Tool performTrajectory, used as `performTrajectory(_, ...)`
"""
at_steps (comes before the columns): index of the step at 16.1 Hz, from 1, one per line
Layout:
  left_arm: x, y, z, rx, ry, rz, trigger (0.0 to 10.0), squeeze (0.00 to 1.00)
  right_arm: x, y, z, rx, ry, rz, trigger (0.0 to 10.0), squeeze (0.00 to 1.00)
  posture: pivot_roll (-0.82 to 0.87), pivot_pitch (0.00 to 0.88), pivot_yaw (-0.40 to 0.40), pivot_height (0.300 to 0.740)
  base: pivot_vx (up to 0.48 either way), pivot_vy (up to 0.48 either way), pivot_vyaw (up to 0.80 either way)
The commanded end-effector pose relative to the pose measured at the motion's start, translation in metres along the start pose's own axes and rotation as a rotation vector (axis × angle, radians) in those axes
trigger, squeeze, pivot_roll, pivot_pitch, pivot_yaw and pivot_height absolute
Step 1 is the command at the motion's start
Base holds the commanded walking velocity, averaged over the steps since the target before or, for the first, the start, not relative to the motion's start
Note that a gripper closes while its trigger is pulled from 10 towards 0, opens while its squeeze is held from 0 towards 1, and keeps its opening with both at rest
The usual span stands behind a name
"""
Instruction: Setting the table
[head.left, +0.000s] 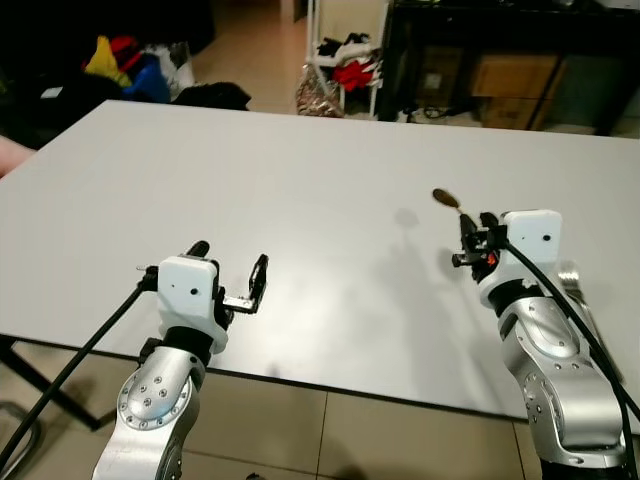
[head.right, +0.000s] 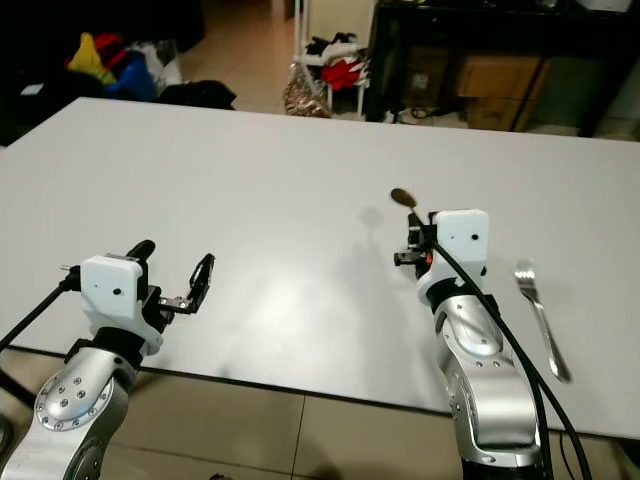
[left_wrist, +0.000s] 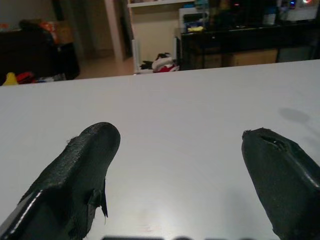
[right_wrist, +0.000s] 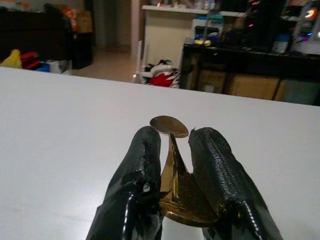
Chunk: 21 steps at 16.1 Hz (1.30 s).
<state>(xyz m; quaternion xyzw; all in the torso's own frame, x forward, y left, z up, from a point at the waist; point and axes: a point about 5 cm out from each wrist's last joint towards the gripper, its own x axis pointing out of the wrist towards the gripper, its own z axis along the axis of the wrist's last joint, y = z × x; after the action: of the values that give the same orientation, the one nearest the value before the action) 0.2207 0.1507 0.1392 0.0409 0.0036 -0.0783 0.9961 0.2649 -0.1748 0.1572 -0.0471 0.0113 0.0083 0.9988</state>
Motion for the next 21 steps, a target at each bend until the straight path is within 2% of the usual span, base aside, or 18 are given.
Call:
performTrajectory(1,0.003,-0.001,-0.001,0.002,0.01,-0.001,10.0,0.0,-0.002,-0.003,0.002,-0.017,-0.022,-0.019,10.0,0.0,-0.14,0.0,0.039,0.74,0.0,-0.368,0.0)
performTrajectory(4,0.005,-0.002,-0.001,0.001,0.008,-0.007,10.0,0.0,-0.008,0.0,0.002,0.004,-0.032,0.007,10.0,0.0,-0.16,0.0,0.049,0.74,0.0,-0.37,0.0)
performTrajectory(7,0.006,-0.004,-0.001,0.0,0.007,-0.015,10.0,0.0,-0.008,-0.003,0.002,-0.014,-0.036,-0.001,10.0,0.0,-0.16,0.0,0.049,0.74,0.0,-0.372,0.0)
performTrajectory(17,0.001,-0.003,-0.004,-0.007,0.006,0.026,10.0,0.0,0.004,-0.001,0.008,-0.022,-0.077,0.04,10.0,0.0,-0.15,0.0,0.002,0.74,0.0,-0.37,0.0)
performTrajectory(21,0.001,-0.002,-0.003,-0.003,0.004,0.005,10.0,0.0,0.007,-0.001,0.007,0.004,-0.057,0.05,10.0,0.0,-0.14,0.0,0.005,0.74,0.0,0.0,0.0)
